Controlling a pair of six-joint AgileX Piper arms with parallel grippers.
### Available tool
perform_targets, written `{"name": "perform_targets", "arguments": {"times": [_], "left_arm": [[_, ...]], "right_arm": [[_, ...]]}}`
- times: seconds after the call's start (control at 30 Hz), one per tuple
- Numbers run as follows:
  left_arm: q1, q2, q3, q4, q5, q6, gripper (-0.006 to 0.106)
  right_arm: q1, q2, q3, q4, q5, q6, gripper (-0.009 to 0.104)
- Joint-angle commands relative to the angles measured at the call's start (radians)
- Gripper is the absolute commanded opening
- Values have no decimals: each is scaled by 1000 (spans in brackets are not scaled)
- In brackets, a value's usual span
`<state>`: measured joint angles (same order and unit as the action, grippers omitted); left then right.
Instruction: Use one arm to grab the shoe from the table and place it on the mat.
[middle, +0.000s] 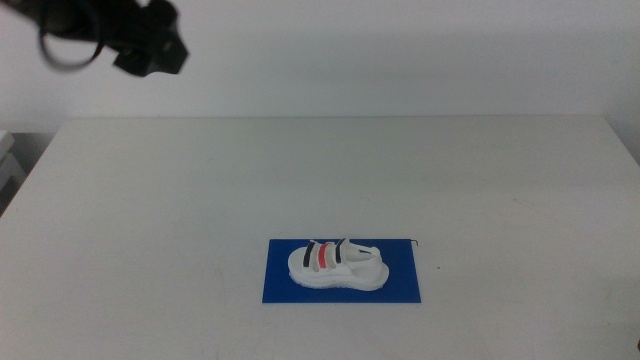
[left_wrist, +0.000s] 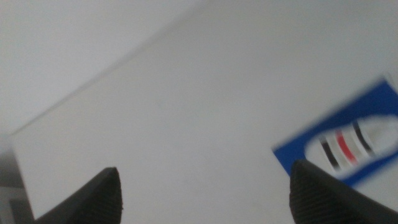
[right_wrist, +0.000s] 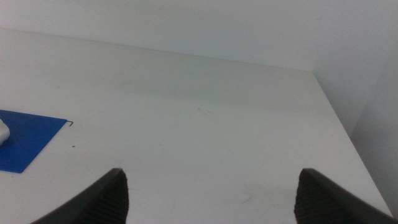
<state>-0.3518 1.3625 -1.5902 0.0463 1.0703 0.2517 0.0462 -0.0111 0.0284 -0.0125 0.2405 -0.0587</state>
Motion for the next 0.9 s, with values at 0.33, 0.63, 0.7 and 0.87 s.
{"name": "perform_targets", "arguments": {"times": [0.33, 0.63, 0.7, 0.87], "left_arm": [[126, -443, 829, 123, -917, -375, 91], [240, -766, 1256, 92, -1142, -359, 91], [272, -854, 1319, 92, -1118, -359, 91], [307, -1061, 1471, 90, -1091, -360, 91]], "right_arm": [[-1, 4, 5, -11, -72, -10, 78], [-1, 4, 5, -11, -72, -10, 78], [-1, 4, 5, -11, -72, -10, 78], [-1, 4, 5, -11, -72, -10, 78]]}}
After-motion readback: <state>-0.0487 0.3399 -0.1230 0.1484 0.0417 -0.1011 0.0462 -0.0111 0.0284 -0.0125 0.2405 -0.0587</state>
